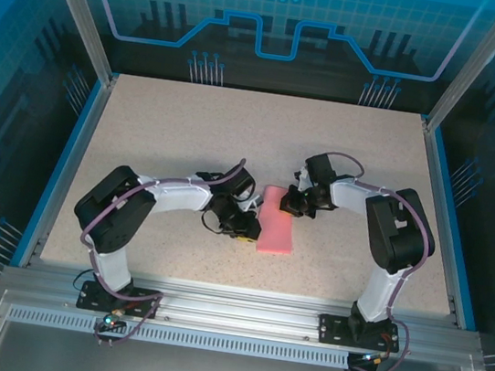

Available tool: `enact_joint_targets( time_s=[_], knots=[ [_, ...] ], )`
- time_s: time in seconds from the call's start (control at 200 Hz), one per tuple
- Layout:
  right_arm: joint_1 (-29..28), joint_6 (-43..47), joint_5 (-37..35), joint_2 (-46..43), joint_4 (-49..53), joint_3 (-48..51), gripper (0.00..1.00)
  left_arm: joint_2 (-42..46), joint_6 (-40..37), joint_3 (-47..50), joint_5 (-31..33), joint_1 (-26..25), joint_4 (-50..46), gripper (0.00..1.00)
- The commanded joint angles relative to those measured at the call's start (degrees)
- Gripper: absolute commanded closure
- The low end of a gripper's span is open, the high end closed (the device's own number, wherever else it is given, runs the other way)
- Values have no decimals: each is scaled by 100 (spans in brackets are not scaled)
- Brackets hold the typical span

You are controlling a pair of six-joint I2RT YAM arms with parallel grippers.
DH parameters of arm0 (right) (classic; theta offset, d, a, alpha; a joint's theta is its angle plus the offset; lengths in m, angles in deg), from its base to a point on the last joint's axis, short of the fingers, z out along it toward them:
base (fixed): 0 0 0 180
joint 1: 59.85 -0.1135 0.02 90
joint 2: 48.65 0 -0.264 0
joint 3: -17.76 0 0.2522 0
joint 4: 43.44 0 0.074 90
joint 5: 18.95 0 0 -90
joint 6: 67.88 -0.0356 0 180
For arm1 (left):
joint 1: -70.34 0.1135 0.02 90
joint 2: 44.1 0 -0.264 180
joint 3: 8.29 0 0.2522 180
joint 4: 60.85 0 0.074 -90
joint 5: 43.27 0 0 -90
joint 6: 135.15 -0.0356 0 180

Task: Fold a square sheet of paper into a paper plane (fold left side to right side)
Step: First fold the square sheet of paper in half at the center of the table.

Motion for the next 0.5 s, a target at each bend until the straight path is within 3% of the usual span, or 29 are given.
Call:
enact_joint_targets(
  time_s=[0.0,0.495],
  knots=[
    [69,18,-538,321,452,122,100,-170,-43,-243,-338,4,75,78],
    [74,18,-536,305,478,143,100,-938,-139,-660,-590,-150,-81,78]
  ],
)
